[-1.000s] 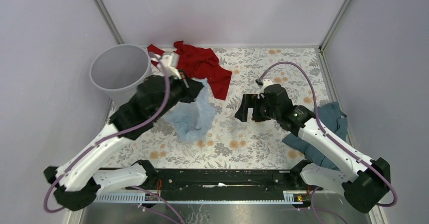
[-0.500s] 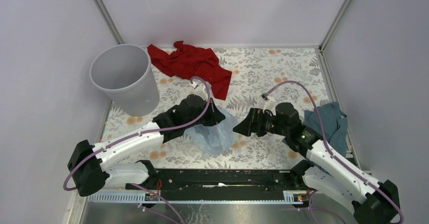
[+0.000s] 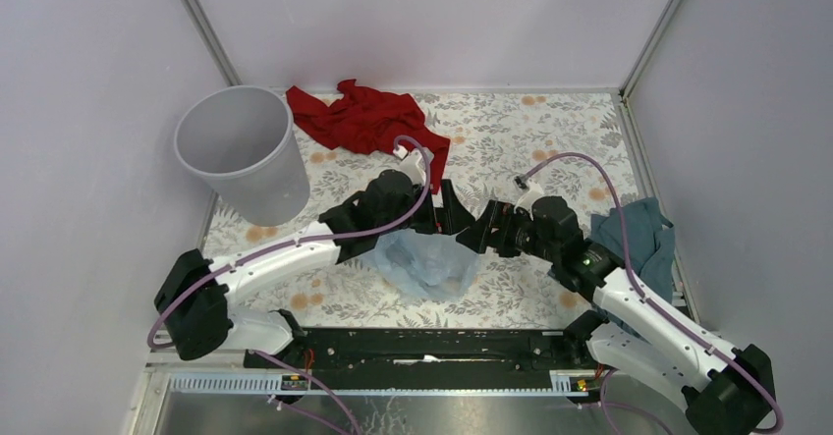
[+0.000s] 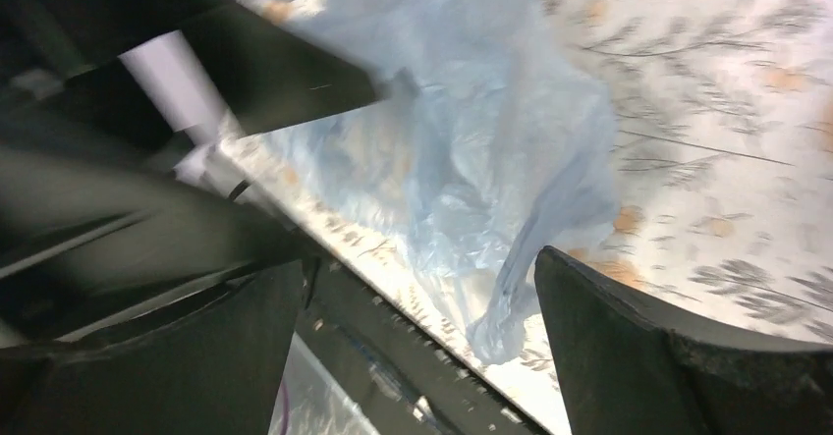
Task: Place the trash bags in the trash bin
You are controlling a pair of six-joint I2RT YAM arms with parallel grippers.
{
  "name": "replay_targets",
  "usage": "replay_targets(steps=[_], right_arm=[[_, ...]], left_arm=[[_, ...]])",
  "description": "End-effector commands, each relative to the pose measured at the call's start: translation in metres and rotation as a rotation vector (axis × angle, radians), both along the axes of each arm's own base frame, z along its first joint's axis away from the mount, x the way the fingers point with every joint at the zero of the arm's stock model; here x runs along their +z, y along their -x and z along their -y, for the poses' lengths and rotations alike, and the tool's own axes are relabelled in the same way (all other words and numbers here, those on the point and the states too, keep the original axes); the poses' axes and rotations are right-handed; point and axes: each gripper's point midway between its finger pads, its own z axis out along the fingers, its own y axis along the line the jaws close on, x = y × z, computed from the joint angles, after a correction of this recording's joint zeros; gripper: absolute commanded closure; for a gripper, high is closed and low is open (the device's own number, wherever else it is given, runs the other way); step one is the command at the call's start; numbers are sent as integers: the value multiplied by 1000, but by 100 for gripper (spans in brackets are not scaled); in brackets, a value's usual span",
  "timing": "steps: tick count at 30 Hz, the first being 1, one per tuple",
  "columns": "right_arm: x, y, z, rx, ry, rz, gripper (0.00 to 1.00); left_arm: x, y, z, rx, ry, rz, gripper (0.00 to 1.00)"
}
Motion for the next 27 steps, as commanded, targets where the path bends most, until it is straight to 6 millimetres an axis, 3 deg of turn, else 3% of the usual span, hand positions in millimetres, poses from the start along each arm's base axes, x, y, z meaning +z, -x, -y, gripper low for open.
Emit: replay_targets(steps=[1, 3, 6, 9, 13, 15, 19, 27], right_arm=[[-15, -34, 33, -262, 148, -3, 4], [-26, -39, 43, -324, 185, -17, 4], [-41, -39, 54, -378, 233, -54, 4], [-49, -35, 50, -311, 270, -44, 5], [-34, -29, 31, -127, 266, 36, 6], [-27, -27, 20, -37, 256, 79, 4], [-32, -28, 5, 85, 312, 50, 5], [-7, -36, -16, 136, 290, 95, 6]], left_arm=[[71, 5, -16, -28, 58, 173, 1], [81, 5, -37, 2, -6, 212, 1], [81, -6, -78, 118, -146, 240, 1], [61, -19, -113, 199, -276, 225, 2], [19, -33, -141, 250, -433, 150, 5], [-1, -41, -146, 259, -468, 107, 5], [-28, -48, -142, 239, -460, 29, 6], [-49, -28, -129, 145, -394, -33, 33]])
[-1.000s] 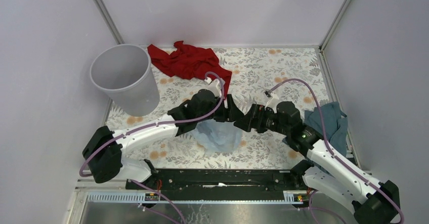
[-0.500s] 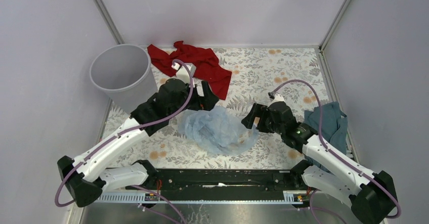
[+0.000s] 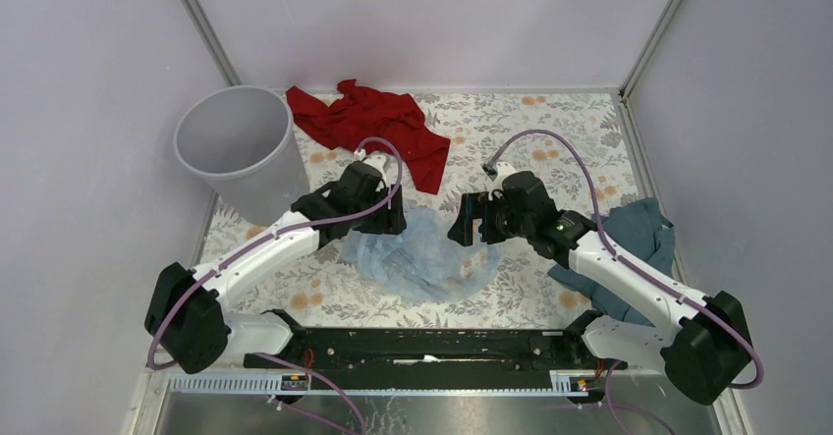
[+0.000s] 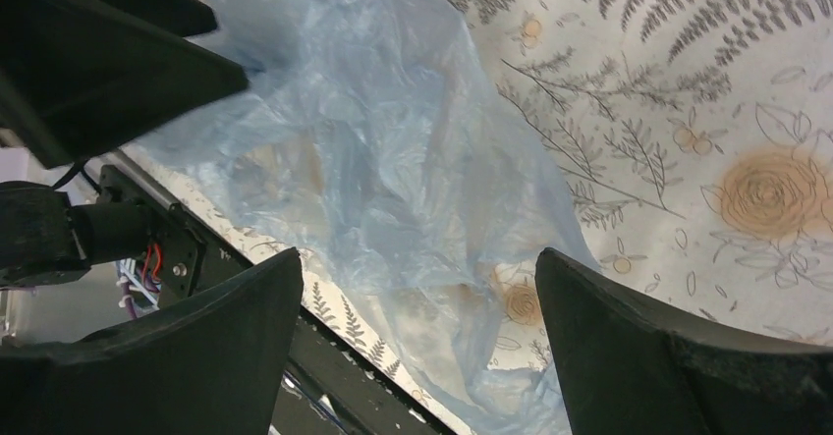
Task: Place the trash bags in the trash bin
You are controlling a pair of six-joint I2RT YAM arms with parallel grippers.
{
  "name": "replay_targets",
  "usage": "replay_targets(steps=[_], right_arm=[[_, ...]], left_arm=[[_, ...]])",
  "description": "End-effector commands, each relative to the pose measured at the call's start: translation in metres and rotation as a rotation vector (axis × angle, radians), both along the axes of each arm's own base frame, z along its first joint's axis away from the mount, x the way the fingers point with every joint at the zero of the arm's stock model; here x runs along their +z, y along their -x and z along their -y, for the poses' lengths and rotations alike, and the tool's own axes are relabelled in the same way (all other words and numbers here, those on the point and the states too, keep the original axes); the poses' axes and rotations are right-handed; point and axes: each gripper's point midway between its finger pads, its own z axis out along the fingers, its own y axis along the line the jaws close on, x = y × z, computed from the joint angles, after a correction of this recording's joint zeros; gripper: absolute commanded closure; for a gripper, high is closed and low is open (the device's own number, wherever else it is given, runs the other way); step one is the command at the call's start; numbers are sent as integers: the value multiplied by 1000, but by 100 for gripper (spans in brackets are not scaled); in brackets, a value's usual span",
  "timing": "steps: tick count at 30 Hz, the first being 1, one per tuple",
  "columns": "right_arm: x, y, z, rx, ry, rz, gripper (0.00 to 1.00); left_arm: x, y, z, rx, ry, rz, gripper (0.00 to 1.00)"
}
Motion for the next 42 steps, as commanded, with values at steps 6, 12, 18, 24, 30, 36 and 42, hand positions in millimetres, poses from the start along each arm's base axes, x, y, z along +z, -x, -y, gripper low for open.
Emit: replay_targets(steps=[6, 12, 18, 24, 30, 36, 42], right_arm=[[36, 3, -23, 139, -49, 63, 7], [39, 33, -77, 292, -242, -29, 20], [20, 23, -111, 281, -334, -58, 22], [-11, 4, -117, 188, -325, -72, 29], [-67, -30, -92, -77, -187, -68, 31], [-108, -41, -60, -265, -56, -86, 36], [-119, -37, -50, -263, -4, -82, 43]], left_arm=[[31, 18, -1, -59, 88, 69, 14], [41, 16, -37, 57, 21, 95, 6], [18, 17, -35, 61, 45, 48, 21], [15, 20, -28, 38, 81, 33, 51], [26, 38, -2, -89, 216, 1, 85], [39, 58, 10, -175, 325, -19, 78], [83, 39, -21, -61, 220, 137, 15]])
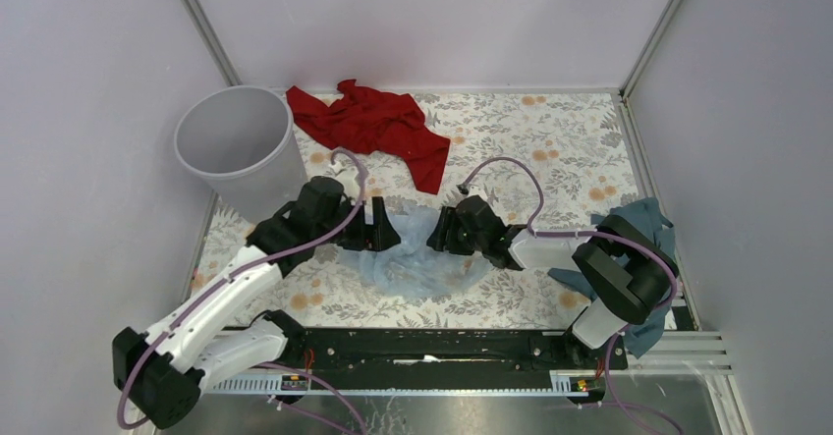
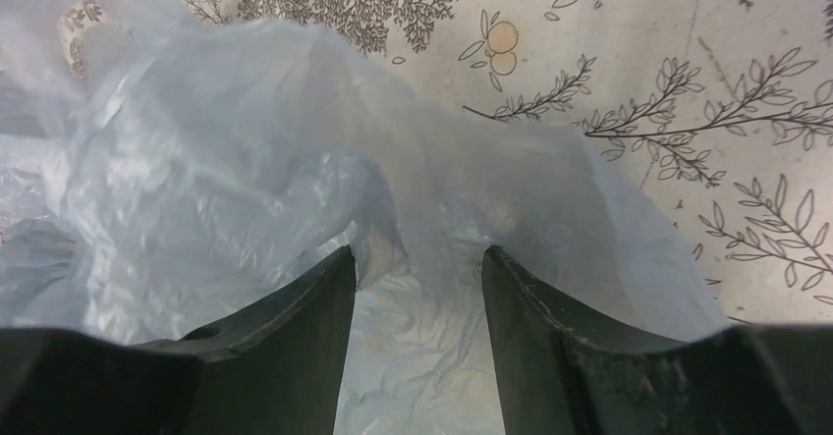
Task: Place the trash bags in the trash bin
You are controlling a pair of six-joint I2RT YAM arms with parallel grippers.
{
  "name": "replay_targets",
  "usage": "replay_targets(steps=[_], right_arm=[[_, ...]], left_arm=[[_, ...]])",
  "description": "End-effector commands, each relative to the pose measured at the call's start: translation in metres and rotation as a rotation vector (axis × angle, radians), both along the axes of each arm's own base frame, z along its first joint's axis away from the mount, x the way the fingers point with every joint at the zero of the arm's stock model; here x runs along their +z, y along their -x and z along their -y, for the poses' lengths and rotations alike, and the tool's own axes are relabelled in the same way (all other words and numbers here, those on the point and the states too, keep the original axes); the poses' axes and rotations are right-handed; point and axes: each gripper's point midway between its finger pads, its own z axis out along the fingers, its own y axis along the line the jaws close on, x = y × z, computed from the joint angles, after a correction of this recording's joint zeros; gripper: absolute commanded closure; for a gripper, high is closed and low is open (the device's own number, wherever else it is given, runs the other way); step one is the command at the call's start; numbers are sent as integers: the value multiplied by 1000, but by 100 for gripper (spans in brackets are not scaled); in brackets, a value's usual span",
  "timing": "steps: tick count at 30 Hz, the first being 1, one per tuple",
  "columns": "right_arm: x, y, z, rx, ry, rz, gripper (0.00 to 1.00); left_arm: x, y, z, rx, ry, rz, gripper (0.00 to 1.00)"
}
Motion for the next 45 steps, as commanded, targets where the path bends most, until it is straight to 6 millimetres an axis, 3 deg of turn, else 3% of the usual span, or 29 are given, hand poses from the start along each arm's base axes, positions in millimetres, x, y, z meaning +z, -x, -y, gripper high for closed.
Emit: replay_targets(steps=[1, 5, 12, 21, 23, 25, 27, 29, 33, 35, 36, 39, 45], right_arm=[[-4, -7, 12, -44, 46, 48, 43], [-3, -5, 13, -18, 52, 62, 43], [-1, -2, 7, 10, 26, 61, 43], [4, -5, -1, 25, 1, 64, 43], [4, -5, -1, 19, -5, 62, 43], [4, -5, -2, 12, -14, 58, 43], [3, -6, 0, -16, -19, 49, 43], [-1, -8, 5, -79, -21, 30, 43], [-8, -13, 19, -204, -50, 33, 47], [-9, -14, 27, -248, -51, 38, 47], [-8, -15, 29, -258, -48, 44, 47], [2, -18, 24, -202, -27, 81, 47], [55, -16, 2, 64, 23, 172, 41]], left_arm=[[57, -28, -25, 133, -49, 176, 12], [53, -40, -51, 241, -128, 151, 12], [7, -39, -44, 211, -122, 55, 36], [-22, -27, -25, 136, -44, -27, 40], [-21, -30, -21, 121, -41, -29, 48], [-18, -36, -20, 125, -52, -18, 66], [-8, -44, -20, 126, -65, 15, 86], [19, -51, -16, 107, -31, 96, 100], [109, -48, -16, 92, 135, 392, 100], [156, -32, -25, 98, 234, 567, 100], [169, -26, -29, 101, 266, 620, 100], [178, -13, -31, 83, 310, 661, 100], [159, -12, -13, 29, 359, 559, 100]])
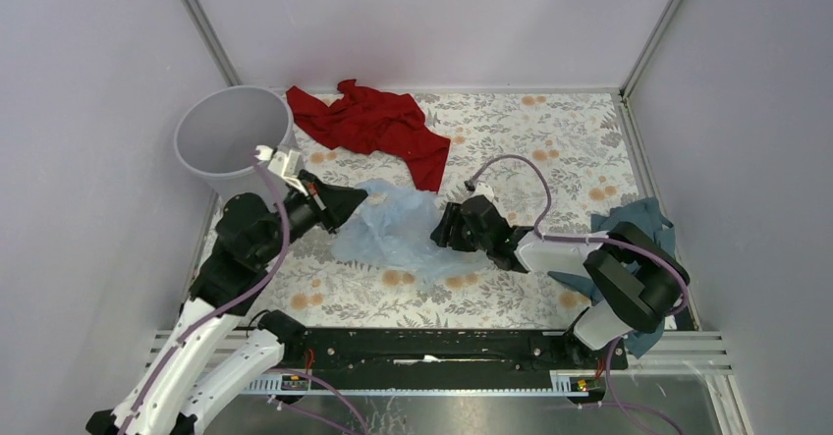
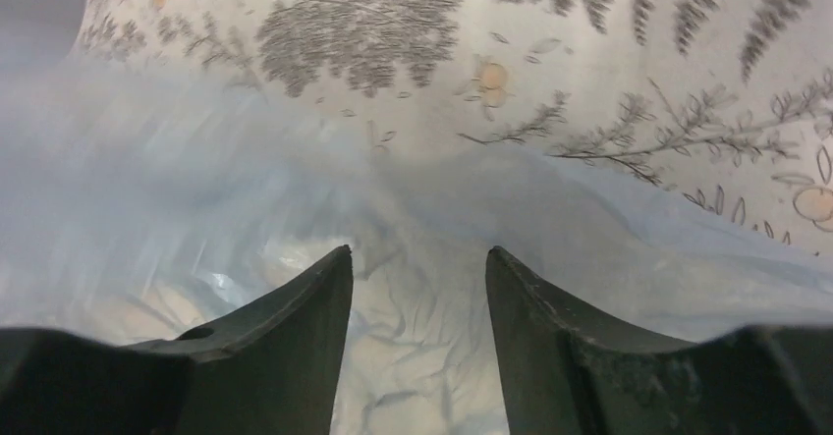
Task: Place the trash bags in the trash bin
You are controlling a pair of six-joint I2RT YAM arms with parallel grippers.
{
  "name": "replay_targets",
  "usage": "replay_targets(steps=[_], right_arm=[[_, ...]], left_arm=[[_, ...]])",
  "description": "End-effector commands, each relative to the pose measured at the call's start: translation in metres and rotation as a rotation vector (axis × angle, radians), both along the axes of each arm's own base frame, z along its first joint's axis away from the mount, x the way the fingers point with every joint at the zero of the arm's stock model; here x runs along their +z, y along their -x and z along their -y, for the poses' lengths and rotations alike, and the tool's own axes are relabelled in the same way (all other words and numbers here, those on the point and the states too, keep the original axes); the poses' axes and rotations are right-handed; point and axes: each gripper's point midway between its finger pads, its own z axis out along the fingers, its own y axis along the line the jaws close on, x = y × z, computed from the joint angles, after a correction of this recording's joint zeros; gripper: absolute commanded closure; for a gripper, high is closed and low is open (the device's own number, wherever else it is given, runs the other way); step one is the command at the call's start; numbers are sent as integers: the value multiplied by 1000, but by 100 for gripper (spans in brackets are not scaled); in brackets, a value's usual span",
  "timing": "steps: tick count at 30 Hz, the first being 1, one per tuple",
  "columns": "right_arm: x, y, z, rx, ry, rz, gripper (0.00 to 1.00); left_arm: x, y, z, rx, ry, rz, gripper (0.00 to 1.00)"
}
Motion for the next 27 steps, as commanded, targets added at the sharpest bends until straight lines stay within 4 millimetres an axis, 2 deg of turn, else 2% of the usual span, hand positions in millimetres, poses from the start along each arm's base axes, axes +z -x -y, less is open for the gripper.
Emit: replay_targets(steps=[1, 3, 7, 10, 13, 16, 19, 21, 24, 25, 27], right_arm=[[55, -2, -11, 187, 50, 114, 39], [68, 3, -4, 220, 92, 128, 34], [88, 15, 17, 255, 171, 144, 19], [108, 24, 22, 276, 143, 187, 16], [138, 28, 3, 318, -9, 267, 21], [176, 26, -35, 381, -218, 344, 33], [193, 24, -76, 419, -338, 345, 38], [186, 13, -100, 362, -391, 346, 38], [153, -4, -135, 282, -483, 301, 38], [141, -9, -142, 263, -502, 275, 38], [132, -16, -148, 247, -515, 270, 38]], left_arm=[[-16, -8, 14, -39, 23, -67, 100], [-16, -11, 18, -49, 30, -78, 100], [-11, -16, 27, -82, 44, -84, 100], [-3, -16, 31, -105, 47, -68, 100], [7, -12, 38, -156, 69, -47, 100], [17, -7, 48, -231, 110, -40, 100], [32, -1, 63, -329, 180, -52, 100], [47, 0, 76, -396, 245, -69, 100], [77, 15, 107, -509, 301, -40, 100], [87, 23, 117, -546, 311, -23, 100], [103, 36, 128, -582, 321, 12, 100]])
